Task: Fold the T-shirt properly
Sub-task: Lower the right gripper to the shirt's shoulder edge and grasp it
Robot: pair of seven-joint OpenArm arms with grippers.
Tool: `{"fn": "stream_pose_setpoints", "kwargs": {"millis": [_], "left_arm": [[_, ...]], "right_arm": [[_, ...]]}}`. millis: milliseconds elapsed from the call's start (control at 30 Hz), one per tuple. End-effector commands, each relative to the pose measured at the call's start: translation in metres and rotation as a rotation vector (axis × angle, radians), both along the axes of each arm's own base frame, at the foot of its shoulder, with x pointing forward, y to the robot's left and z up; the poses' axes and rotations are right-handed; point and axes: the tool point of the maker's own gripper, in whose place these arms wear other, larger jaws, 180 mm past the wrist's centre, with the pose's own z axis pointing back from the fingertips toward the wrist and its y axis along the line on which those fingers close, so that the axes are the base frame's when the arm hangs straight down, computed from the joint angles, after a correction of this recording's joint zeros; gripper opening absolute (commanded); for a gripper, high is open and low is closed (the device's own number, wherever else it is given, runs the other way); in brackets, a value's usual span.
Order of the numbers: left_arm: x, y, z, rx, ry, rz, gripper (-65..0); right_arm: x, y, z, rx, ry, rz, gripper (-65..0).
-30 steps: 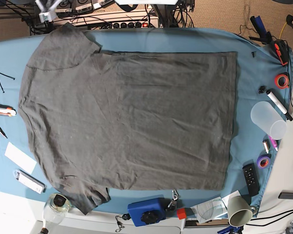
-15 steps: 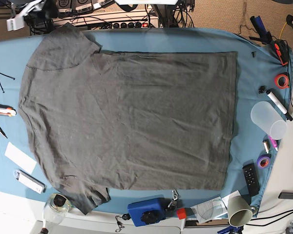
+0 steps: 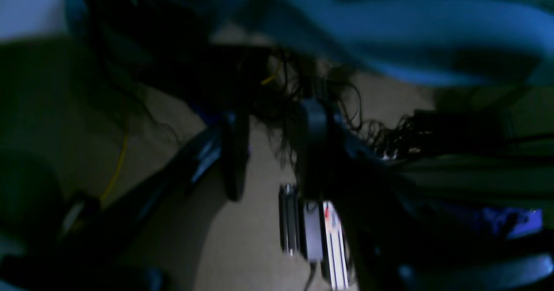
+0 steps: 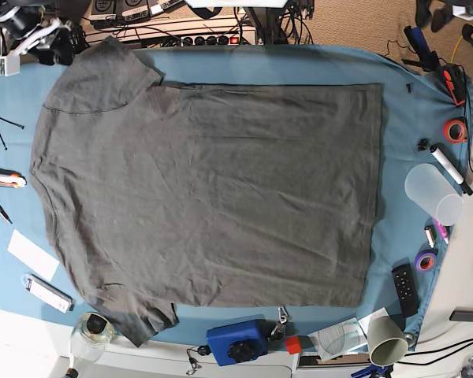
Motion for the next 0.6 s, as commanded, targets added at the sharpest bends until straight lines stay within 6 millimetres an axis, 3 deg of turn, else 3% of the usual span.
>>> {"fn": "stream_pose_setpoints", "kwargs": {"millis": [0,267,433,567], "left_arm": [[0.003,0.000,0.011,-0.005,-0.028,-0.013,-45.2],[0.016,-0.007,0.024,-0.005,-0.075,-0.040,-45.2],[0.017,-0.007,0.025,-0.007,-0.079,-0.038,-45.2],[0.017,-0.007,0.025,-0.007,-0.079,-0.037,-45.2]], "right_arm": [[0.006,-0.004,0.008,-0.022,-0.029,-0.001,-37.1],[0.010,-0.029,0.004,-0.088,-0.039,-0.099,-37.1],[0.003,-0.047,-0.021,-0.007,0.006,-0.175,-37.1],[0.009,-0.055,-0.035,0.113,0.007,-0.175,-37.1]]}}
